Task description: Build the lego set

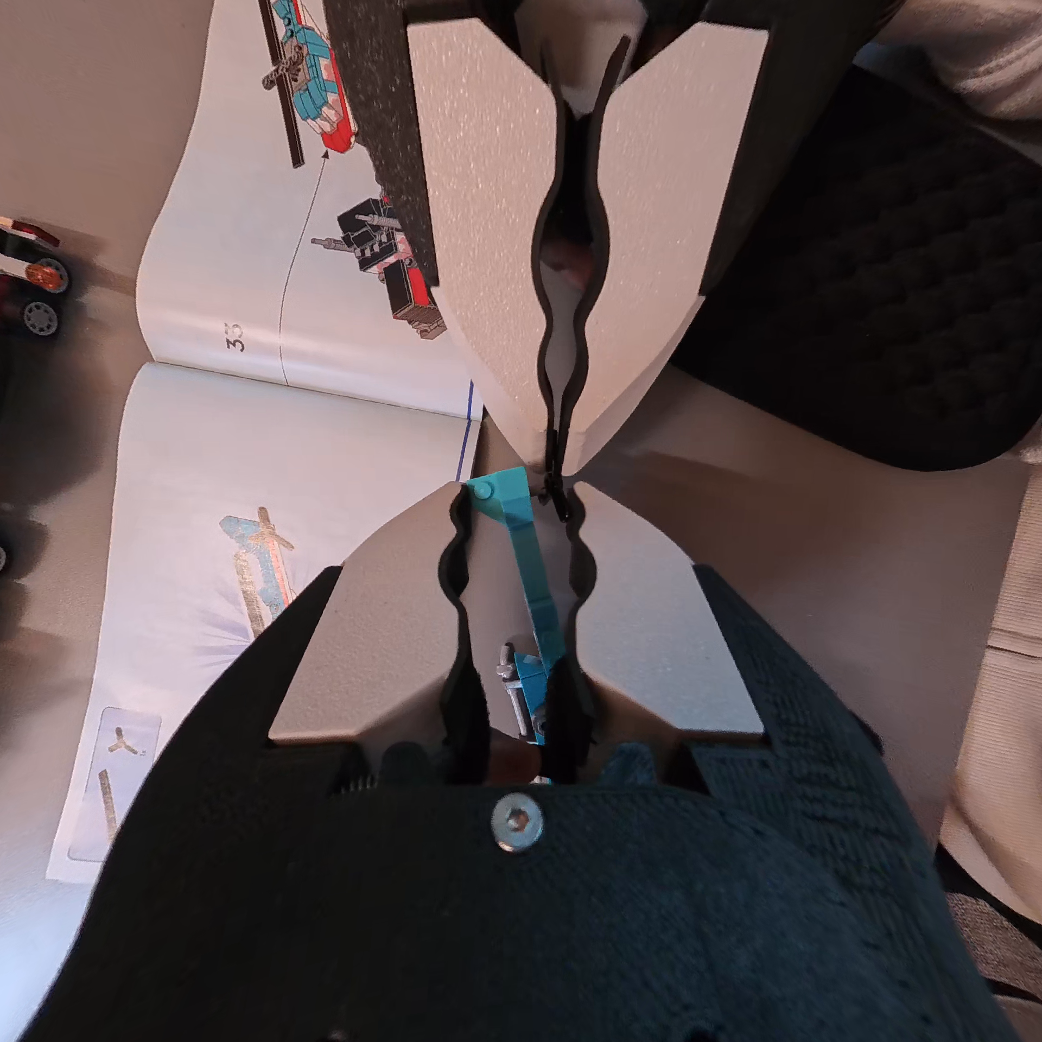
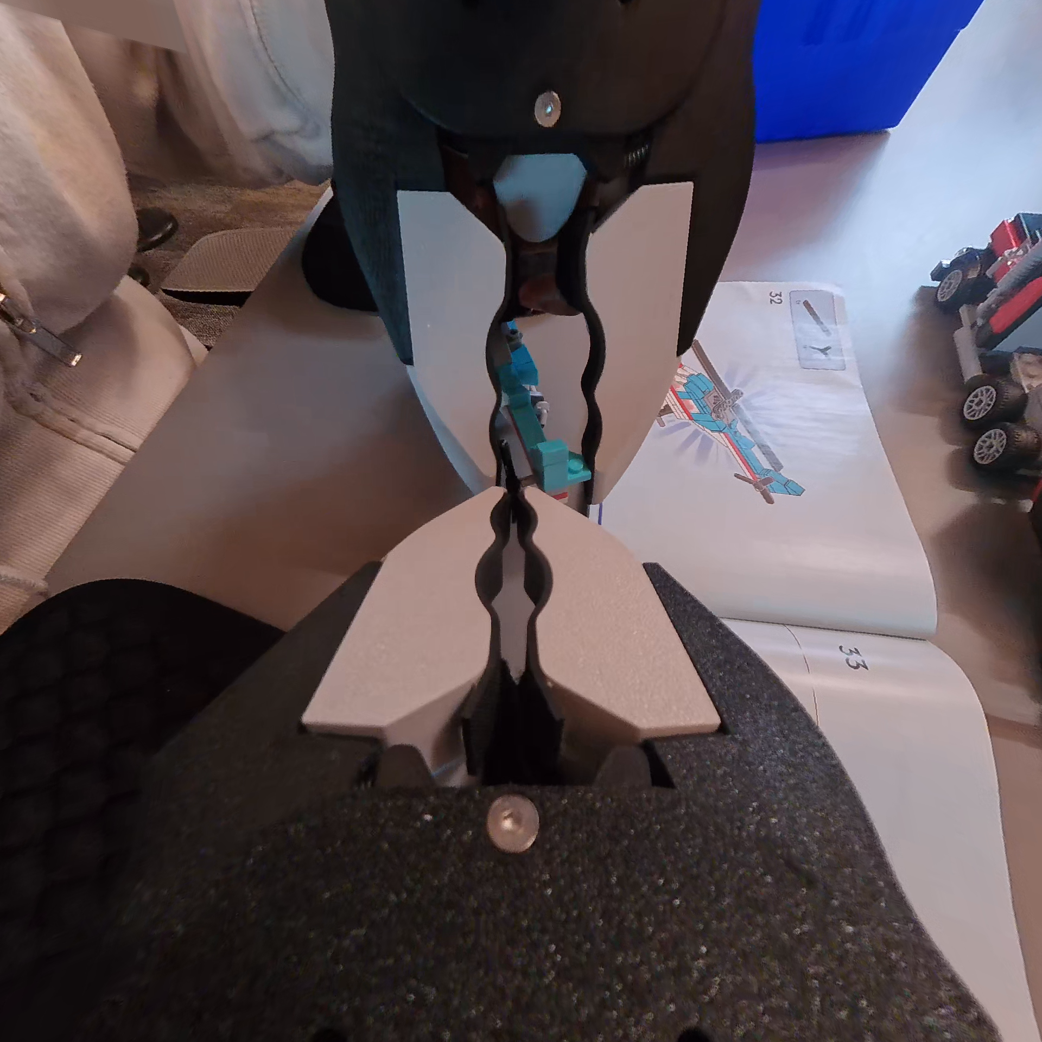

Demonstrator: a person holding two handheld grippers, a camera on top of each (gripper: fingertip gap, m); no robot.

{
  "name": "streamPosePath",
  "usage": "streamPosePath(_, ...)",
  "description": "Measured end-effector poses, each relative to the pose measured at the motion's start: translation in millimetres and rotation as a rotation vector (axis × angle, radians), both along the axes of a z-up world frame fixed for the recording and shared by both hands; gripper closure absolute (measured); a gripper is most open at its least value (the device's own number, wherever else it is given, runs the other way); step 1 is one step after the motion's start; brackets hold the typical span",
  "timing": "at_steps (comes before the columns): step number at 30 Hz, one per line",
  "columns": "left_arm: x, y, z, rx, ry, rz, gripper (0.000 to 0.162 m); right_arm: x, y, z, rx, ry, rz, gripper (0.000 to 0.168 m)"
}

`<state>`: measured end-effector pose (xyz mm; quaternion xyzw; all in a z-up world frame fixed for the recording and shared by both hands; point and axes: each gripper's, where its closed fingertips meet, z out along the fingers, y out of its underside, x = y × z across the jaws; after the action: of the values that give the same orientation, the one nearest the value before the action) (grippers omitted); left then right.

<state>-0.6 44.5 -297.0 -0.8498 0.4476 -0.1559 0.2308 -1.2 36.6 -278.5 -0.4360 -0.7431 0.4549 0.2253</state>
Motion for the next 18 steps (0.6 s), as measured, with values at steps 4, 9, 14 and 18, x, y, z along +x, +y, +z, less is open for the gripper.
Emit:
streamPosePath(4,0.5,-0.1,-1.0,0.010,0.011,-0.004,0.131,-0.9,-0.9,-1.4,0.002,-0.008,-0.003,0.167)
streamPosePath(9,0.1,-0.4,-0.4,0.013,0.015,-0.006,0.133,-0.9,-1.7,-0.2,-0.002,-0.009,-0.007,0.167)
streamPosePath(14,-0.2,-0.8,-0.8,0.027,0.031,-0.022,0.134,-0.7,-2.3,-0.3,-0.018,-0.008,-0.008,0.167)
streamPosePath(18,-0.4,-0.8,-0.2,0.023,0.016,-0.026,0.134,-1.1,-2.1,0.5,-0.009,0.003,-0.009,0.166)
